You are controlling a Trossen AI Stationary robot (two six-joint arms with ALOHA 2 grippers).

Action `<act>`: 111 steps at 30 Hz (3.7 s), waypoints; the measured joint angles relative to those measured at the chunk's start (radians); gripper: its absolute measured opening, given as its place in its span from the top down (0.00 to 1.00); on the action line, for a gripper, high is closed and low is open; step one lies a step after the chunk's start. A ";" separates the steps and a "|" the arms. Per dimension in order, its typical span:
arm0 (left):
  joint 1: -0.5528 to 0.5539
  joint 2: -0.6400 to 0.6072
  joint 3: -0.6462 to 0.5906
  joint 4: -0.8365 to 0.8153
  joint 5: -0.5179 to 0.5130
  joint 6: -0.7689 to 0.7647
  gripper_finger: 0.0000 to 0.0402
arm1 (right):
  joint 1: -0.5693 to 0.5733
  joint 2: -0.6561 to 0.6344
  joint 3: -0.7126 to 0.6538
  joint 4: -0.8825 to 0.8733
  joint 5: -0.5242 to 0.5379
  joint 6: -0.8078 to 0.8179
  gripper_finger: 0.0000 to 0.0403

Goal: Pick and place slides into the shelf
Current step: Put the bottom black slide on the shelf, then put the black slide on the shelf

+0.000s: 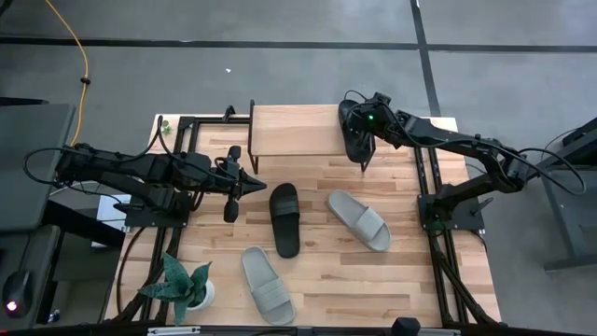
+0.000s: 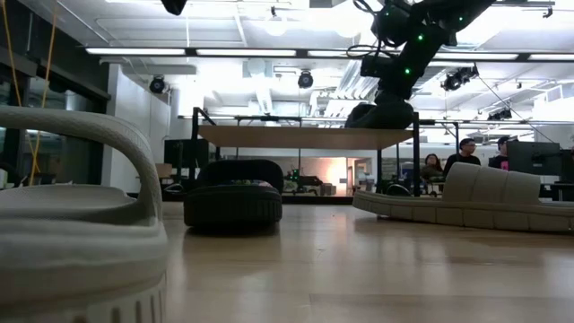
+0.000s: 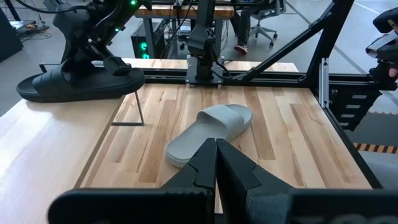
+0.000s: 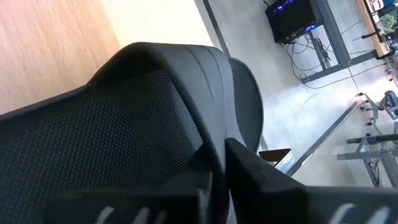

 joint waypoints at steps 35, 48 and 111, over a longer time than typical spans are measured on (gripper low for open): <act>0.000 0.000 0.000 0.000 0.000 0.001 1.00 | 0.040 0.001 -0.002 -0.024 0.018 0.007 0.67; 0.000 0.000 0.000 0.000 0.000 0.001 1.00 | 0.040 -0.009 -0.002 -0.032 0.007 0.011 0.67; 0.000 0.014 0.000 0.001 -0.001 0.004 1.00 | 0.204 -0.074 0.150 -0.314 -0.023 0.176 0.40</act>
